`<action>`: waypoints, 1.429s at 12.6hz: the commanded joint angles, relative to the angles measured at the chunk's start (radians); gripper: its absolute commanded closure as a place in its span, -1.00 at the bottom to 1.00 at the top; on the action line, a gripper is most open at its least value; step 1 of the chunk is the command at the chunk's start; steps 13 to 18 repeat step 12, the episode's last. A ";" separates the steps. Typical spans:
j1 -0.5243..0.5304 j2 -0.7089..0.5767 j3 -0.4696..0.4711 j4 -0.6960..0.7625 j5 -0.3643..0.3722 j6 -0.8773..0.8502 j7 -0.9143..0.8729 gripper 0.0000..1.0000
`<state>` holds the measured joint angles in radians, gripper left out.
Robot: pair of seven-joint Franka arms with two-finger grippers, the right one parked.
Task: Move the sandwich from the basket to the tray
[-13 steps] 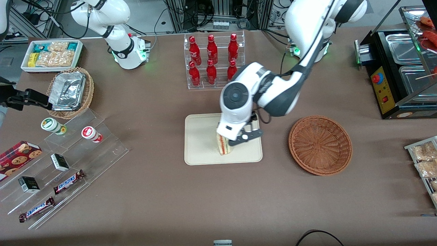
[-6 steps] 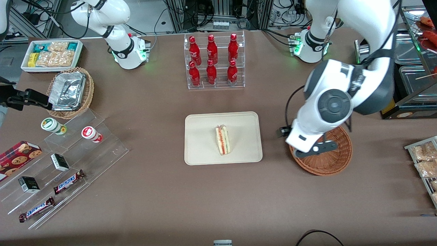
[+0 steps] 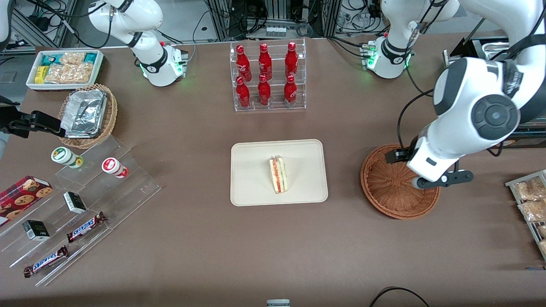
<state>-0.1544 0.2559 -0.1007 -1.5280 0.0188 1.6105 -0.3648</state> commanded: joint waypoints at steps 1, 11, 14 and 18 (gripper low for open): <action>0.074 -0.108 -0.017 -0.090 -0.040 -0.012 0.102 -1.00; 0.237 -0.280 -0.090 -0.075 -0.056 -0.235 0.409 -1.00; 0.237 -0.280 -0.090 -0.067 -0.056 -0.236 0.409 -1.00; 0.237 -0.280 -0.090 -0.067 -0.056 -0.236 0.409 -1.00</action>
